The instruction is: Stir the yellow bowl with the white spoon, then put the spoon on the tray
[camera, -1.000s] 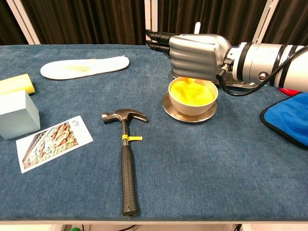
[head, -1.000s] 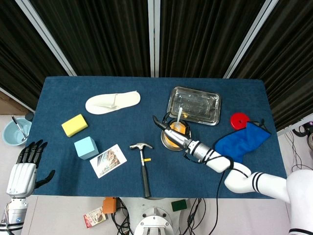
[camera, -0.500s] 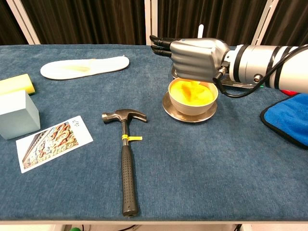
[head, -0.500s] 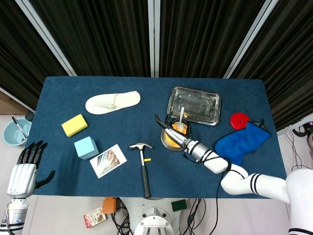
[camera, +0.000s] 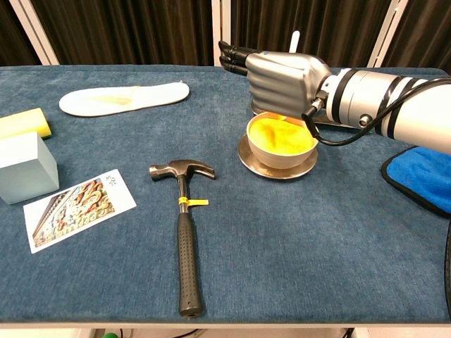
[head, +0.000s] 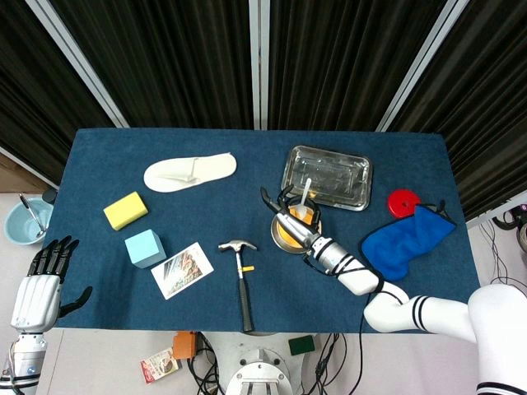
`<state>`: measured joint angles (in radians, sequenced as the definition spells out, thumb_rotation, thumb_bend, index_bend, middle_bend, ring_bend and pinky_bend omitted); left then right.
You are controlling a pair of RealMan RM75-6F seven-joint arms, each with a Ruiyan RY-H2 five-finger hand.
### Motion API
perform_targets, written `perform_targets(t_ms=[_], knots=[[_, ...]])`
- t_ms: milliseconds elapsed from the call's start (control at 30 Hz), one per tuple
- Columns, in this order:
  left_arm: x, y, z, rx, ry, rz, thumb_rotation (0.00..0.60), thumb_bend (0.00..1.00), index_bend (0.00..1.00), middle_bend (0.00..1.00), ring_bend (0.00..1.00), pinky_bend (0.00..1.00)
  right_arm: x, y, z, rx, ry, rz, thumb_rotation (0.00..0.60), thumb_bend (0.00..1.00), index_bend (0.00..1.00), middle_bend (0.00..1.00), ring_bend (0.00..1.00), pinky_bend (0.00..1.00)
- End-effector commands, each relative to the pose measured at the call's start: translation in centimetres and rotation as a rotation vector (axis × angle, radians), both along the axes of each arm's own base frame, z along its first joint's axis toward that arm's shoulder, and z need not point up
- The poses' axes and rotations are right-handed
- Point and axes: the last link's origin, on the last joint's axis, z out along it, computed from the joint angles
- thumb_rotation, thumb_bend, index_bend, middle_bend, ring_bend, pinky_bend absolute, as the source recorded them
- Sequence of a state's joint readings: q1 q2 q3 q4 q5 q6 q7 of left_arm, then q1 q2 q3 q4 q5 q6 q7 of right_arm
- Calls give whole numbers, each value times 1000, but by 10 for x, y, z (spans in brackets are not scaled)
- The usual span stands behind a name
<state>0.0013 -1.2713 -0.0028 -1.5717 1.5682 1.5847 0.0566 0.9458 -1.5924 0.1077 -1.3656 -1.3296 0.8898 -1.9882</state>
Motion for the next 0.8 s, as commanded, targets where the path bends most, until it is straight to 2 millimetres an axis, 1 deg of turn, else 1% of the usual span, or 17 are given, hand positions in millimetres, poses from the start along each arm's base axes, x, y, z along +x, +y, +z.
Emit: perform_targets(t_ms=[33,333,500,800], knots=[[0,0,0,-1,1,0,600,207,94,46,13,111,-2,0,-1,9,-17,-17,600,447,834,357,2,0],[1,1,0,-1,1,-2,600,207,94,46,13,111,-8,0,-2,19,-84,-65,600,446,832,348,3,0],[1,0,1,1,-2,2,600,207,94,45,13,112,-9,-6,7,27,-240,-156,600,444,824,347,3,0],[4,4,0,-4,-2,0,600,207,94,46,13,111,-27,-28,34,50,-605,-363,600,441,789,344,3,0]])
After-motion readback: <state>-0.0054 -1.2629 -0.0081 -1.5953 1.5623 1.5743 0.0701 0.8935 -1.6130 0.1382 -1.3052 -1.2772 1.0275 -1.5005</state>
